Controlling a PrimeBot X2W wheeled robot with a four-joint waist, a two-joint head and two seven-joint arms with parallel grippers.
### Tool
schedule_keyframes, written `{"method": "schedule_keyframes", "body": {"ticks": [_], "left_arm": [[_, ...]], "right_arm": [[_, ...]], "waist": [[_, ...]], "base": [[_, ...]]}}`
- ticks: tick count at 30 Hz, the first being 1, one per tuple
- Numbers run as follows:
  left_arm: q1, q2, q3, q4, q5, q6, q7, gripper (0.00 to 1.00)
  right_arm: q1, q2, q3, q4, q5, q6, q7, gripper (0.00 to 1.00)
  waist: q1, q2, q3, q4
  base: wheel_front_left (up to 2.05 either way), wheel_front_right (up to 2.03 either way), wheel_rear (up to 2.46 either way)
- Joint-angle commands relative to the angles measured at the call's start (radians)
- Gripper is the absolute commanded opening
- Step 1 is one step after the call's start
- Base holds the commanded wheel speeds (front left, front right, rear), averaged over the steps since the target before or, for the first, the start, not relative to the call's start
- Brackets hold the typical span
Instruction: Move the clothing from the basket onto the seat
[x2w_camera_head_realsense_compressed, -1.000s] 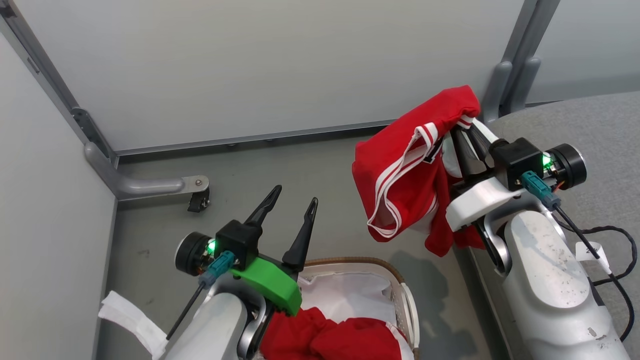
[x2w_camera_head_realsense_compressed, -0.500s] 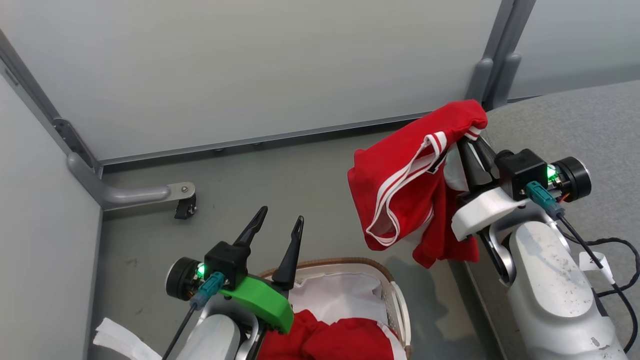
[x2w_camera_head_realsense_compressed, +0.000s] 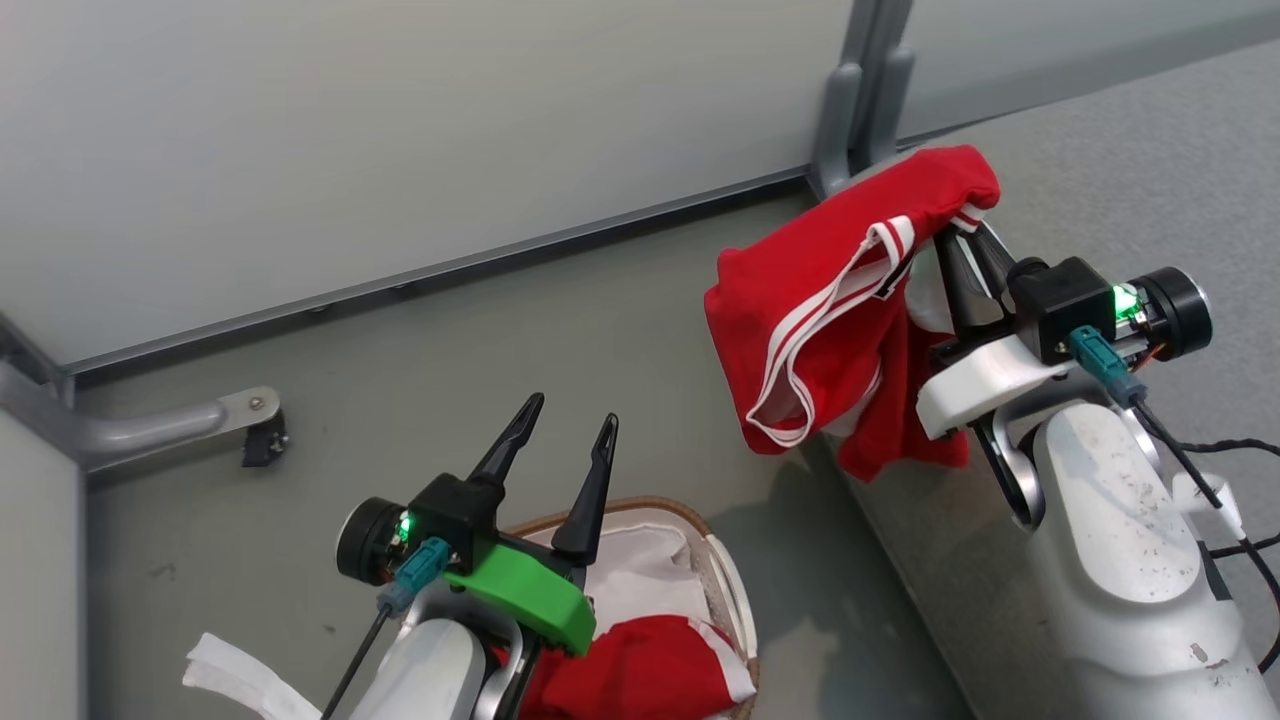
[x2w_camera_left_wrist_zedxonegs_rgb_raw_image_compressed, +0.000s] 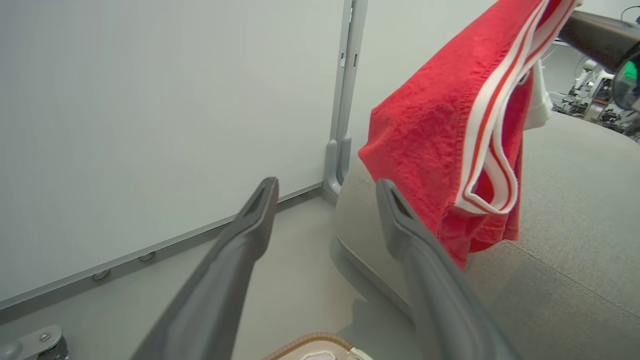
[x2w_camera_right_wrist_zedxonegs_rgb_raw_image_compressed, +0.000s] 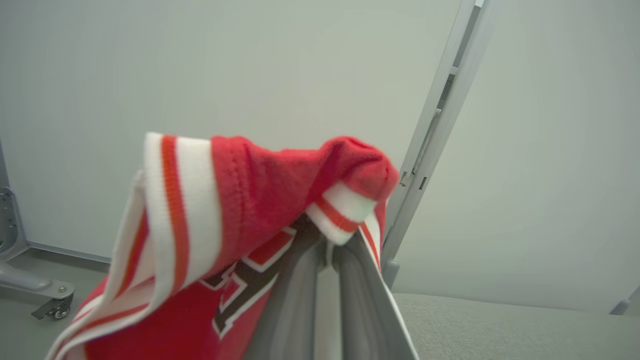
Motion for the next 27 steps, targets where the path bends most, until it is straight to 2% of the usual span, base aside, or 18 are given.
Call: {"method": "schedule_keyframes", "body": {"ticks": [1, 7, 13, 22, 27], "left_arm": [[-0.015, 0.002, 0.001, -0.008, 0.009, -0.001, 0.001, 1.00], [-0.038, 0.003, -0.001, -0.018, 0.035, -0.001, 0.001, 1.00], [-0.056, 0.003, 0.002, -0.013, 0.060, -0.003, 0.001, 1.00], [-0.073, 0.003, -0.003, -0.024, 0.088, -0.004, 0.001, 1.00], [-0.091, 0.010, -0.008, -0.041, 0.102, -0.004, 0.001, 1.00]], "right_arm": [[-0.022, -0.003, -0.003, -0.001, -0.013, -0.001, -0.002, 0.00], [-0.062, -0.003, -0.018, -0.003, -0.029, -0.001, -0.002, 0.00], [-0.076, -0.002, -0.050, -0.008, -0.027, -0.001, -0.002, 0.00], [-0.095, -0.002, -0.077, 0.001, -0.029, -0.001, -0.002, 0.00], [-0.183, -0.021, -0.104, 0.019, -0.055, -0.001, -0.002, 0.00]], "waist": [[0.0000, -0.0001, 0.057, -0.104], [0.0000, -0.0001, 0.101, -0.205], [0.0000, -0.0001, 0.129, -0.254], [0.0000, -0.0001, 0.170, -0.243], [0.0000, -0.0001, 0.222, -0.208]], "base": [[0.00, 0.00, 0.00], [0.00, 0.00, 0.00], [0.00, 0.00, 0.00], [0.00, 0.00, 0.00], [0.00, 0.00, 0.00]]}}
